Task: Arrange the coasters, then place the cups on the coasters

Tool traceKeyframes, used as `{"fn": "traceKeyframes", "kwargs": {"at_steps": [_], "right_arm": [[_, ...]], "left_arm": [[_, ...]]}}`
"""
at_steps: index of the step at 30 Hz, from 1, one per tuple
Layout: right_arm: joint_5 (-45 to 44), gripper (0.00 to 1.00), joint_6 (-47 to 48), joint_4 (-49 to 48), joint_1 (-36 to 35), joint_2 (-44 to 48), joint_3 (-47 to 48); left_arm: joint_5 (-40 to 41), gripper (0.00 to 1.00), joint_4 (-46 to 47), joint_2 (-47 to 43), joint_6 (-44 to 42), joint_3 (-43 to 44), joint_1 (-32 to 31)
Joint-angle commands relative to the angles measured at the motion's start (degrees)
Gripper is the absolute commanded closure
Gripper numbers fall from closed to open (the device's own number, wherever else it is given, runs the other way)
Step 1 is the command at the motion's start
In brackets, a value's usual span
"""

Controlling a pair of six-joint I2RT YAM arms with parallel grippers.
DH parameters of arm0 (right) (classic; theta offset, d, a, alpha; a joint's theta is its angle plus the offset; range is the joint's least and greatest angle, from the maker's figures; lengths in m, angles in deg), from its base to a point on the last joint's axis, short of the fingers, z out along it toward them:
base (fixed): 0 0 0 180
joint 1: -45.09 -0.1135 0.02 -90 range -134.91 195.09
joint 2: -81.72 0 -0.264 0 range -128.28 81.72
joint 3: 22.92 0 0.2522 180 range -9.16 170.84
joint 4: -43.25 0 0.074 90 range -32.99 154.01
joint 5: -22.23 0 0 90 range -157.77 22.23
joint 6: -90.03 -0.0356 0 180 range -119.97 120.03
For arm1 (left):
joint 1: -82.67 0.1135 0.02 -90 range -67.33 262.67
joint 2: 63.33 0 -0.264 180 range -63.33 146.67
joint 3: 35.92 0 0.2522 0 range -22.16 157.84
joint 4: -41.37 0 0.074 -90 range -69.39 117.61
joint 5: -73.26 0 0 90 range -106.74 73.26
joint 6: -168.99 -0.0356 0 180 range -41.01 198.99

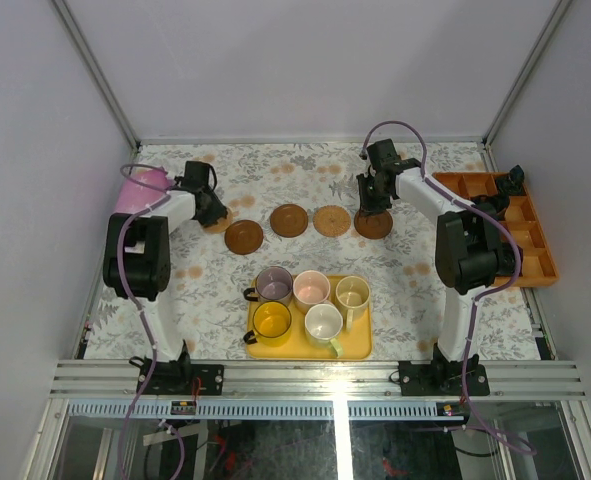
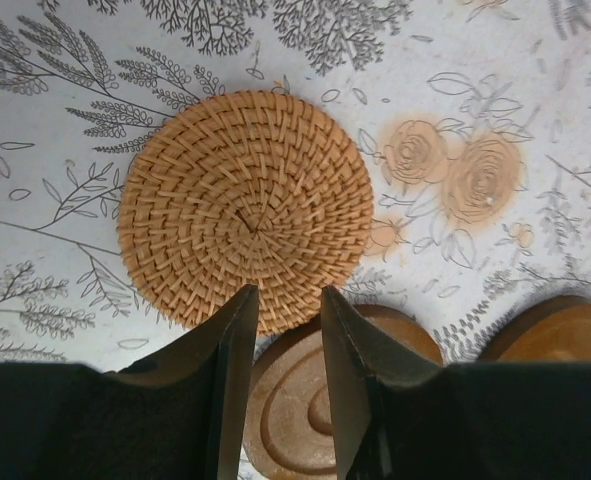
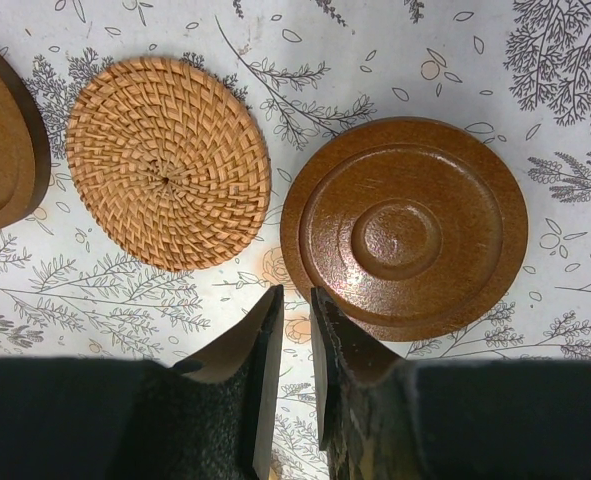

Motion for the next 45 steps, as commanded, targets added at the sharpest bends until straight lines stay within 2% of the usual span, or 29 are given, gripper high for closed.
{"fn": "traceKeyframes", "kwargs": {"at_steps": [1,8,10,12,15,23,45], "right_arm": [[1.5,0.76,-0.4,-1.1,-0.6,1.6,0.1],[1.8,0.76,-0.8,-1.5,-0.5,1.1,0.4],[1.9,0.76,-0.9,-1.4,-0.5,1.0,0.5],[1.9,0.76,-1.0,-1.5,-0.5,0.9,0.6],[1.9,0.76,-1.1,-1.5,-0.6,0.8,0.5],[1.7,0.76,-1.3,-1.7,-0.6,1.1,-0.4],[1.2,0.76,-0.9,-0.7,-0.6,0.2,1.2]], "left_arm": [[1.0,0.68,-0.3,-5.9,-1.6,0.7,-0.1],[-1.5,0.69,0.3,-9.9,-4.0,1.5,-1.2],[-3.2,0.77,0.4,-9.6,-4.8,0.9,-2.4],[-4.6,0.92,0.4,-9.1,-5.5,0.5,-4.1],[-6.2,1.0,0.4,-7.9,-6.1,-0.1,-6.5],[-5.6,1.0,-1.3,-5.2,-6.7,-0.3,-11.0],[1.0,1.0,-7.8,-1.9,-3.4,-2.5,-12.3]]}}
